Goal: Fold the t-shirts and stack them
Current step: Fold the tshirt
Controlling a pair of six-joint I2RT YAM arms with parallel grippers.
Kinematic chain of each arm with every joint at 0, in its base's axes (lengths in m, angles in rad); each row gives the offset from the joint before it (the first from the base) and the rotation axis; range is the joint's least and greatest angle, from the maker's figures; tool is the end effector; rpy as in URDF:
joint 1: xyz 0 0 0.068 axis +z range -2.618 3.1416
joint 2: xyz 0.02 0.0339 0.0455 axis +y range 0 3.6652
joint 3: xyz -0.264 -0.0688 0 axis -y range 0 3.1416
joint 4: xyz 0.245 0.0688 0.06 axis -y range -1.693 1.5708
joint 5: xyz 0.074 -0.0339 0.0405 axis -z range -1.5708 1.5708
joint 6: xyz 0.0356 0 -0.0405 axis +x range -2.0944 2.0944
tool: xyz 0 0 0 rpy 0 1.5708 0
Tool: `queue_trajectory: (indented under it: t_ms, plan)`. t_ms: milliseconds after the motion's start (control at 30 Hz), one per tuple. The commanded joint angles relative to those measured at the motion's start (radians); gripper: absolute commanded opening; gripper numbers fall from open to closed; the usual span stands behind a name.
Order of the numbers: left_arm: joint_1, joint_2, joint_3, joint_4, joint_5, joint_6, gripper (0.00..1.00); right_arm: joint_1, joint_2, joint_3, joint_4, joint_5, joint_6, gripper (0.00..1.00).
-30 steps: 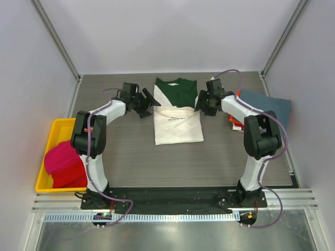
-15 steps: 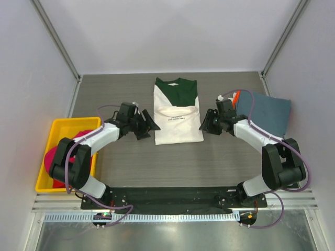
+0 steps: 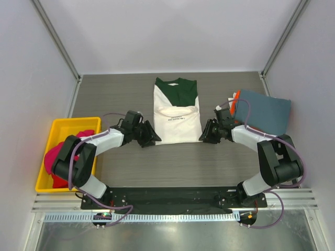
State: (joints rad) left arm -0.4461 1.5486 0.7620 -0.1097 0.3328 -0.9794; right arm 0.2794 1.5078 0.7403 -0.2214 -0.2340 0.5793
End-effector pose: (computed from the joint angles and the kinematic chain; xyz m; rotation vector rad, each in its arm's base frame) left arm 0.2628 -0.1386 0.1623 -0.5543 2.6285 -0.9556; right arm 0.2679 0.0854 0.1593 0.3027 2.6261 0.6117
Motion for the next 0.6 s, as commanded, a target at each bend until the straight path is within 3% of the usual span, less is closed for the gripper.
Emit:
queue_trajectory:
  t_ms: [0,333,567]
  plan:
    - [-0.008,0.015,-0.020,0.054,-0.015,-0.011,0.47,0.000,0.015,-0.012,0.063,-0.024,0.017,0.34]
    - [-0.013,0.019,-0.064,0.076,-0.023,-0.018,0.43,0.000,0.029,-0.065,0.108,-0.019,0.022,0.17]
    - [-0.011,0.060,-0.062,0.105,-0.046,-0.044,0.43,0.000,0.020,-0.068,0.123,-0.028,0.034,0.14]
